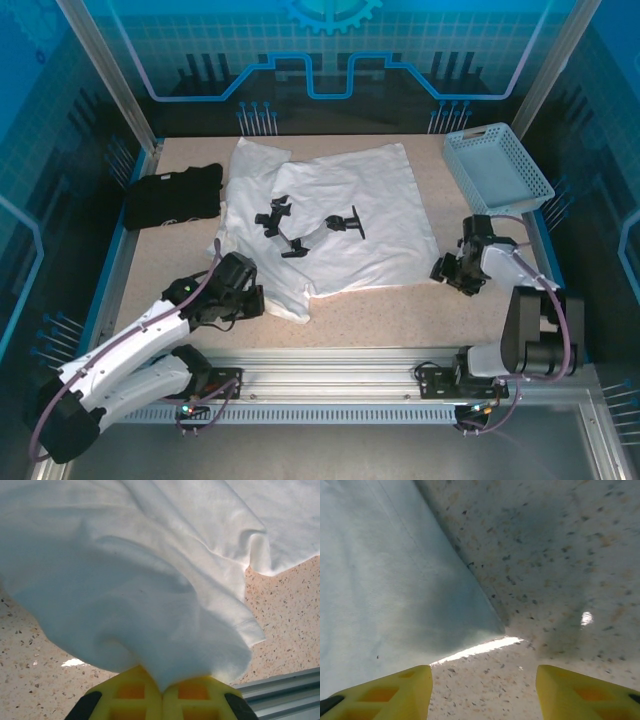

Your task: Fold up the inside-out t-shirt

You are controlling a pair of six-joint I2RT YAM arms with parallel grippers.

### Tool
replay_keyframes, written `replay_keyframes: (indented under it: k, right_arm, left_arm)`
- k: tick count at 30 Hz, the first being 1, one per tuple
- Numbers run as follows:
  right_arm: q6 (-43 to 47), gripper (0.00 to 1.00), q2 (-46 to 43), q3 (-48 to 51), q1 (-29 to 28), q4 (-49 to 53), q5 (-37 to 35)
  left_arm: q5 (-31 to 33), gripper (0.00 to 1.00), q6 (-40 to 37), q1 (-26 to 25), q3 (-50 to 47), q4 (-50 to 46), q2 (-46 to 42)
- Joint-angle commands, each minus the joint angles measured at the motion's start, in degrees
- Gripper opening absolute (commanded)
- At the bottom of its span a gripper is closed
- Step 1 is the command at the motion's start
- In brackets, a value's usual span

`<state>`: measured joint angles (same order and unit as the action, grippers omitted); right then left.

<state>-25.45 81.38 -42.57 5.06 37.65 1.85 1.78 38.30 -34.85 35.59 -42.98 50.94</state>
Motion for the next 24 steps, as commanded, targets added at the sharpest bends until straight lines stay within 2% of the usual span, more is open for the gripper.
replay_keyframes:
  k: [1, 9, 15, 17, 24]
  right_arm:
    - [-0.08, 0.57, 3.35, -2.87, -2.22, -0.47, 1.24]
    - [0.11, 0.55, 7.85, -6.68, -4.18, 0.31, -3.95]
    - [0.39, 0.52, 10.30, -7.53, -4.62, 0.10, -4.62]
    - [0.70, 0.48, 11.34, -7.53, -5.01, -0.16, -4.57]
    - [0.78, 0.21, 11.16, -8.70, -5.56, -0.52, -3.97]
  left_arm:
    - [-2.42, 0.00, -2.12, 0.59, 0.63, 0.87, 0.22]
    - [-3.41, 0.00, -2.45, 0.76, 0.33, 1.61, 0.14]
    - [-3.70, 0.00, -2.75, 0.92, 0.18, 2.03, 0.14]
    - [-3.81, 0.00, -2.70, 0.88, 0.18, 2.05, 0.14]
    - [-2.52, 0.00, -2.24, 0.84, 0.61, 0.89, -0.91]
